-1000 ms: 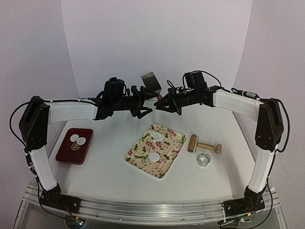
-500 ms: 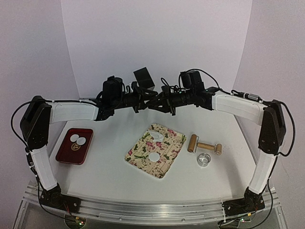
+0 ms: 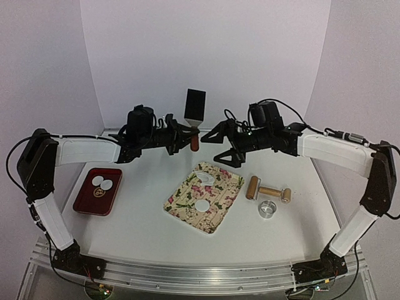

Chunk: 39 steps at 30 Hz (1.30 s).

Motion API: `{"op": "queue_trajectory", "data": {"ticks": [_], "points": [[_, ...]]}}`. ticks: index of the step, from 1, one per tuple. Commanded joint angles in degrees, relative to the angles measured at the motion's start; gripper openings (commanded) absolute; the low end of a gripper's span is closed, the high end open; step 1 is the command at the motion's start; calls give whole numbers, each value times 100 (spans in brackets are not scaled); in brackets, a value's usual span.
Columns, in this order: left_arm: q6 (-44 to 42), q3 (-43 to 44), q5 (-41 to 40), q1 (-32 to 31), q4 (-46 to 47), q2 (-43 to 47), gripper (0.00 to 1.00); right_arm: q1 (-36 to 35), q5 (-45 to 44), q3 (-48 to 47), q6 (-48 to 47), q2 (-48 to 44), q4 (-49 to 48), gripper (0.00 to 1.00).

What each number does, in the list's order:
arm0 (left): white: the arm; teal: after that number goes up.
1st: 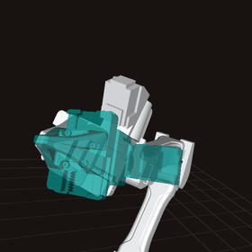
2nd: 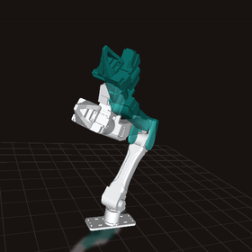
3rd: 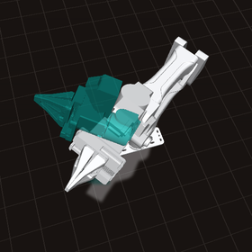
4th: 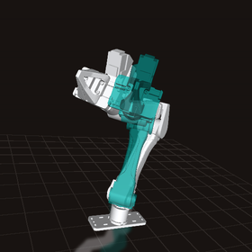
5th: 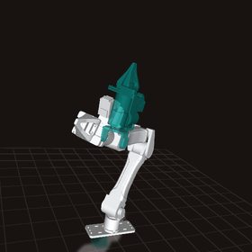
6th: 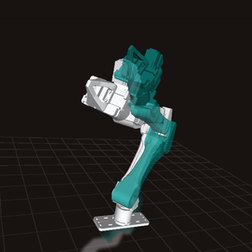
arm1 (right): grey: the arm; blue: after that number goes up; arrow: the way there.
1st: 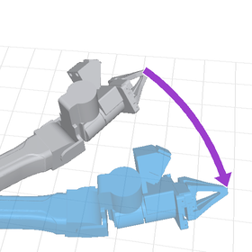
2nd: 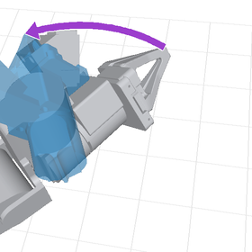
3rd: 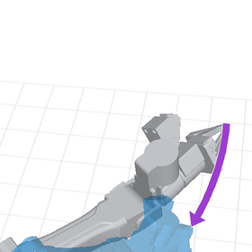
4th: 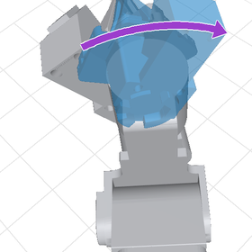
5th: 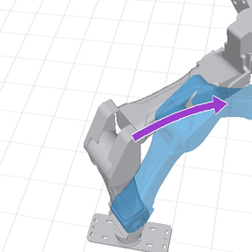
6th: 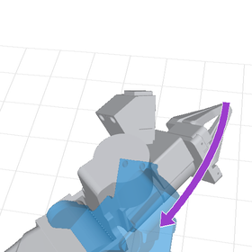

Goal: Roll out the dumpling wrappers from the dough

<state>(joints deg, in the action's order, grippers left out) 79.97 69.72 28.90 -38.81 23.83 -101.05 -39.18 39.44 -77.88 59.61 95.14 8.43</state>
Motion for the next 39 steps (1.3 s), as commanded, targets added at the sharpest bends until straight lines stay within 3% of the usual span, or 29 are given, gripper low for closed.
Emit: {"op": "queue_trajectory", "data": {"ticks": [1, 3, 8, 13, 20, 27, 30, 34, 39], "points": [[-794, -216, 421, 326, -401, 927, 0, 137, -868, 350, -919, -660, 861, 96], [-1292, -353, 811, 494, -825, 1186, 0, 290, -943, 397, -1233, -822, 1136, 98], [-3565, 120, 2093, 612, -3714, 1257, 0, 449, -835, -496, -2635, -557, 2520, 98], [-5183, -1, 2781, 612, -5599, 1342, 0, 728, -69, -960, -3230, -346, 2943, 98], [-6051, -545, 3957, 562, -6128, 1750, 0, 908, 1220, -1110, -3686, 109, 3167, 98], [-6178, -658, 4418, 168, -6254, 1808, 0, 902, 1541, -977, -3989, 447, 3337, 96], [-6198, -648, 4477, 83, -6307, 1757, 0, 891, 1860, -1106, -4002, 584, 3355, 86], [-6211, -565, 4349, 39, -6329, 1665, 0, 891, 2411, -1242, -3940, 747, 3358, 56], [-5725, -581, 4207, 37, -5695, 1641, 0, 887, 2852, -1069, -3875, 665, 3354, 24]]}}
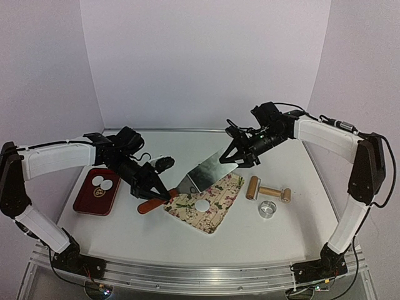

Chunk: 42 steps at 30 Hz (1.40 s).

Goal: Roll out the dumpling wrappers from the dough

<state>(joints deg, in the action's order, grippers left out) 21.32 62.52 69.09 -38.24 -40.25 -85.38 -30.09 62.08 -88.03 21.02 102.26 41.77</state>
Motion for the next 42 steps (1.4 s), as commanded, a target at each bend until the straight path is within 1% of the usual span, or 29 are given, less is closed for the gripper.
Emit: {"op": "queue_trajectory", "data": {"ticks": [1, 3, 4, 5, 6, 7, 8, 9, 10, 13, 15, 17, 20, 24, 28, 33, 37, 39, 42], "points": [[208, 130, 182, -20, 814, 65, 0, -23, 652, -8, -3, -75, 13, 16], [306, 118, 121, -16, 958, 31, 0, -19, 680, 25, 59, -116, -2, 2], [349, 100, 45, -9, 997, 31, 4, -17, 587, 20, 107, -147, -7, 0], [409, 60, -56, 18, 1057, 51, 18, -7, 353, 22, 183, -196, -15, 0], [510, -12, -162, 57, 1168, 106, 36, 9, 140, 39, 277, -262, -62, 0], [652, -132, -278, 100, 1307, 192, 50, 32, 15, 61, 380, -318, -171, 0], [832, -283, -415, 203, 1551, 348, 62, 56, -195, 69, 558, -411, -229, 0], [1071, -460, -557, 303, 1825, 570, 70, 100, -447, 75, 705, -492, -280, 0], [1322, -639, -641, 408, 2180, 744, 76, 140, -528, 116, 847, -558, -398, 0], [2210, -1132, -1000, 564, 3284, 1202, 82, 193, -634, 241, 1460, -742, -999, 0], [2625, -1384, -1268, 579, 3761, 1390, 84, 197, -565, 449, 1981, -852, -1808, 0], [2830, -1549, -1479, 620, 4033, 1559, 85, 204, -519, 710, 2525, -964, -2422, 0], [3025, -1676, -1535, 791, 4193, 1740, 85, 199, -507, 898, 2845, -1037, -2918, 0], [3658, -1955, -1394, 1065, 4876, 1977, 85, 205, -521, 903, 2822, -1039, -2964, 0], [4056, -2073, -1358, 1168, 5314, 2009, 78, 197, -444, 925, 2811, -1008, -2964, 0], [4131, -2013, -1455, 1169, 5148, 1943, 75, 196, -432, 991, 2721, -1063, -2955, 0], [4136, -1922, -1443, 1168, 4968, 1819, 65, 189, -436, 1103, 2675, -1104, -2955, 0], [4177, -1909, -1465, 1170, 4983, 1808, 63, 172, -465, 1141, 2647, -1115, -2953, 0], [4134, -1825, -1485, 1170, 4761, 1747, 62, 168, -534, 1181, 2630, -1145, -2951, 0]]}}
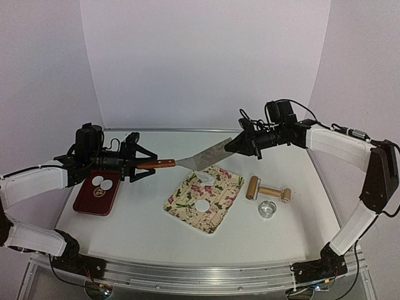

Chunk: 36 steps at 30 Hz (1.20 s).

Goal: Roll out the dumpling wrappers from the dough

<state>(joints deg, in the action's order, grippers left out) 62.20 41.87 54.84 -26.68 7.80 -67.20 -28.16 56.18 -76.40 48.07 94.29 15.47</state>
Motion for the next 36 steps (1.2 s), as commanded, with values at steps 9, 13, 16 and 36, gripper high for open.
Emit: {"op": "queue_trajectory", "data": {"ticks": [9, 13, 16, 36], "points": [[165, 413, -223, 13, -248, -241, 54, -83, 95, 6, -105, -294, -317, 0], [229, 436, -264, 14, -222, -275, 51, -122, 86, 16, -95, -285, -317, 0], [289, 436, -277, 13, -171, -309, 47, -162, 45, 25, -81, -270, -317, 0], [583, 278, -114, 13, 205, -327, 47, -242, -462, 81, 88, -277, -317, 0]]}}
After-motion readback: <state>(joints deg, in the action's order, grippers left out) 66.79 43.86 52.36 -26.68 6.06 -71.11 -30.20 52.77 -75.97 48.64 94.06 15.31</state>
